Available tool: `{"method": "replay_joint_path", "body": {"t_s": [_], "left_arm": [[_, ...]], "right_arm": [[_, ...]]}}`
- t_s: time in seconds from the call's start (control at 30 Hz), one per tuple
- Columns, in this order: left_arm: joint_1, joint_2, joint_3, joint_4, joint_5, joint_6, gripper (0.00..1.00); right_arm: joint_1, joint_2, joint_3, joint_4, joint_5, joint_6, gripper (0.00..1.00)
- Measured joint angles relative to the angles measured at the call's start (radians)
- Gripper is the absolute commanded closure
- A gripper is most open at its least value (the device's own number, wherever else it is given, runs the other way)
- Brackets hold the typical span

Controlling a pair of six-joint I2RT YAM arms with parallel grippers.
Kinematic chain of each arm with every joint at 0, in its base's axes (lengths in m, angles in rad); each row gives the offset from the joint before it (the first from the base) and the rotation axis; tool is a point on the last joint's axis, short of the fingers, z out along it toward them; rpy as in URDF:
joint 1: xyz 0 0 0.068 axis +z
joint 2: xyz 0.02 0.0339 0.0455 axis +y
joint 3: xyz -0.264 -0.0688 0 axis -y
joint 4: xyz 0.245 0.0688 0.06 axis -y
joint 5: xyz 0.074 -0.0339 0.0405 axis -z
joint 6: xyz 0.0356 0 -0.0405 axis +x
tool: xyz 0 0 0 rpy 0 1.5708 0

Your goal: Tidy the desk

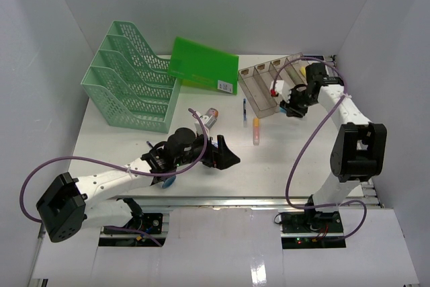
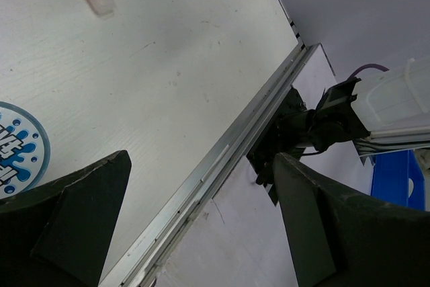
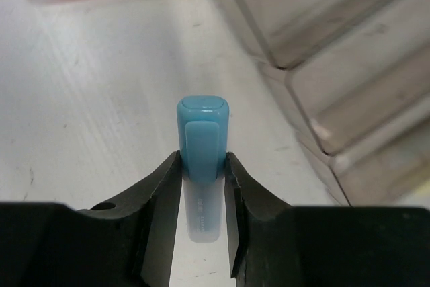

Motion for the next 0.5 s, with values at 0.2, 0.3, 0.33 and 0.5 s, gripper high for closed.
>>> {"method": "replay_joint_path", "body": {"t_s": [0.2,0.3,0.33,0.5], "left_arm": [[0.0,0.005,0.0,0.002,0.0,-0.002,0.02],[0.0,0.028,0.002,0.004,0.0,-0.003,0.02],[0.0,0.039,0.004,0.003,0.001,-0.003,0.02],[0.0,0.094,0.025,-0.001,0.001,0.0,0.02]], "right_arm": [[-0.04,-0.089,-0.017,0.364,0.063,0.407,0.91],[-0.046,-0.063,-0.018,0.549,0.15,0.572,0.91],[-0.047,-0.042,-0.018,0.594,0.174,0.609,0.91],[-0.068,0.103,0.028,0.781,0.289,0.721,0.92]]}}
